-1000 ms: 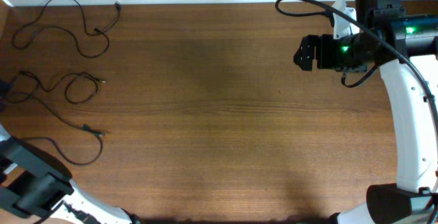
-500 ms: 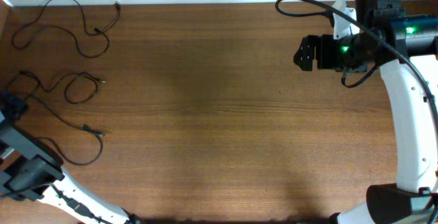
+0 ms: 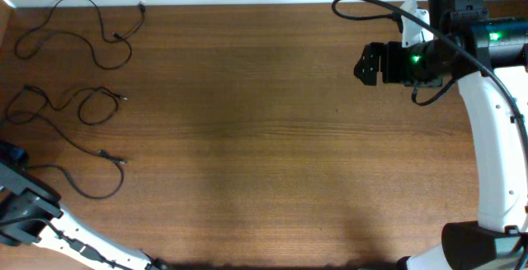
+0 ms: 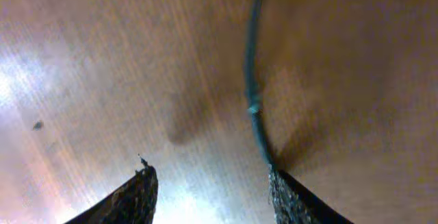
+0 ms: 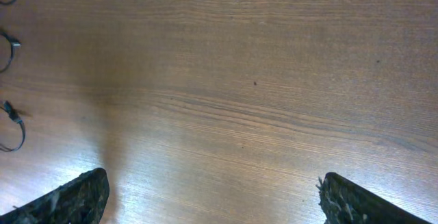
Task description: Untangle cables
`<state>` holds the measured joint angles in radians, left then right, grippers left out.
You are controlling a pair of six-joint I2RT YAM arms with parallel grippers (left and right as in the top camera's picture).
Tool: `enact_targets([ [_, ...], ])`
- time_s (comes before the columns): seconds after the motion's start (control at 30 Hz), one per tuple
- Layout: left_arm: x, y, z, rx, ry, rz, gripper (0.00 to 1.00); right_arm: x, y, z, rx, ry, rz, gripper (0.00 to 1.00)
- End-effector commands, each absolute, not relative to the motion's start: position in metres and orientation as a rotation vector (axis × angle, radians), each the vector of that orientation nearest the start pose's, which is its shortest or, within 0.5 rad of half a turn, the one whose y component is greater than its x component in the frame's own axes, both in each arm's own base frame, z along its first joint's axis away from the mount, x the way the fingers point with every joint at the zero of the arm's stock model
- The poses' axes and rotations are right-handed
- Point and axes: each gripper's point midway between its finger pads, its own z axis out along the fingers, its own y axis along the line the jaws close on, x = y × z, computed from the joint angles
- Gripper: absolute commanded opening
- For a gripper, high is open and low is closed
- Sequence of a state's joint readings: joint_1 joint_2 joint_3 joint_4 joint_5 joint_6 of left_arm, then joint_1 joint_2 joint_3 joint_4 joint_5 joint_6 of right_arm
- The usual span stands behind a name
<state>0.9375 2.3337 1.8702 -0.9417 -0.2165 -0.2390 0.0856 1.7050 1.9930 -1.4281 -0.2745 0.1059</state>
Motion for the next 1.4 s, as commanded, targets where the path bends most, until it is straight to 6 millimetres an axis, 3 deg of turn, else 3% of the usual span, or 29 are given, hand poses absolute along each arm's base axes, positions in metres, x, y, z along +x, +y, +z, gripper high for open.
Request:
enact_targets([
  [0.0,0.278,0.411,0.001,-1.661,2.489,0.26,0.55,0.368,0.078,0.282,-0.047,2.717,0.434,0.99],
  [0.33,0.273,0.413,-0.001,-1.675,2.485,0.266,0.52,0.368,0.079,0.282,-0.048,2.716,0.438,0.99],
  [0.6,0.238,0.414,-0.012,-1.754,2.539,0.417,0.22,0.368,0.079,0.282,-0.048,2.716,0.438,0.99],
  [0.73,0.221,0.415,-0.013,-1.806,2.543,0.411,0.0,0.368,0.079,0.282,-0.049,2.716,0.438,0.99],
  [1.1,0.177,0.412,-0.009,-1.962,2.568,0.522,0.0,0.368,0.079,0.282,-0.048,2.716,0.436,0.98],
  [1.37,0.145,0.415,0.006,-2.091,2.525,0.796,0.0,0.369,0.078,0.282,-0.049,2.716,0.432,0.98],
])
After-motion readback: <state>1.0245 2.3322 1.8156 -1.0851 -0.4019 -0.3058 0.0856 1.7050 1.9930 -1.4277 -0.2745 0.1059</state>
